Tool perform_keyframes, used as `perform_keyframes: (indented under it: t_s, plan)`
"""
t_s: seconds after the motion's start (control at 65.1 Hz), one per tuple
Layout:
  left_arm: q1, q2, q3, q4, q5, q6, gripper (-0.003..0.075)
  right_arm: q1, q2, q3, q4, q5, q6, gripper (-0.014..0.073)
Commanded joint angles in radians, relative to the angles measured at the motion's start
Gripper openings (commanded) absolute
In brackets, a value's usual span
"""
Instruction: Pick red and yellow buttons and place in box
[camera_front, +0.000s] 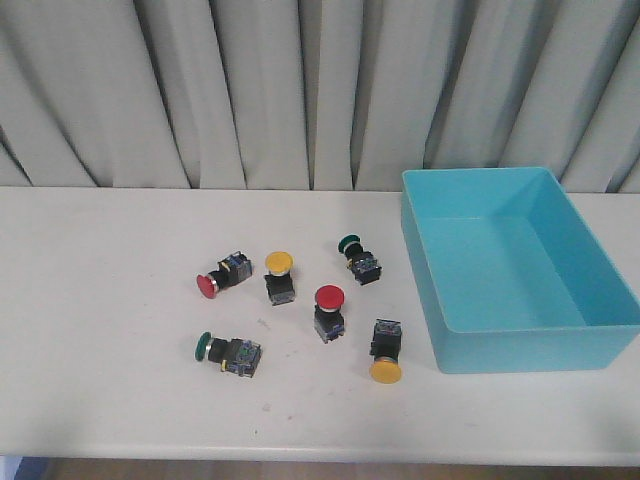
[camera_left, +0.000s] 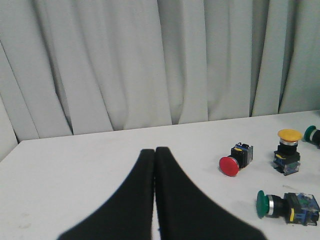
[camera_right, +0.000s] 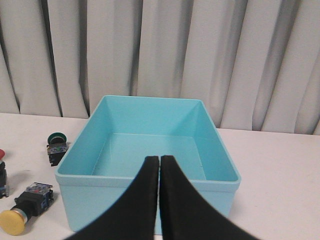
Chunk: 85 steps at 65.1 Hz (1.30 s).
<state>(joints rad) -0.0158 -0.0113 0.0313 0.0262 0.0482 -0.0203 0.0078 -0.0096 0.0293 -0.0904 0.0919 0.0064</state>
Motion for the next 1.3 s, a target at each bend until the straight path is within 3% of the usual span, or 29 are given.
perform_keyframes:
  t_s: [0.0, 0.844, 1.044, 1.289]
  plan:
    - [-0.002, -0.014, 0.044, -0.005, -0.082, -0.005, -0.0007, -0.006, -0.009, 0.006, -0.01, -0.07, -0.006, -0.0004]
    - [-0.002, -0.014, 0.03, -0.006, -0.098, -0.007, -0.0007, -0.006, -0.009, 0.003, 0.007, -0.107, 0.003, -0.0004]
    - [-0.002, 0.012, -0.157, -0.006, -0.048, -0.033, -0.0007, -0.006, -0.005, -0.143, 0.067, -0.036, -0.006, -0.0004]
    - [-0.002, 0.267, -0.531, -0.005, 0.224, -0.003, -0.0007, -0.006, 0.172, -0.447, 0.011, 0.152, -0.006, -0.0004]
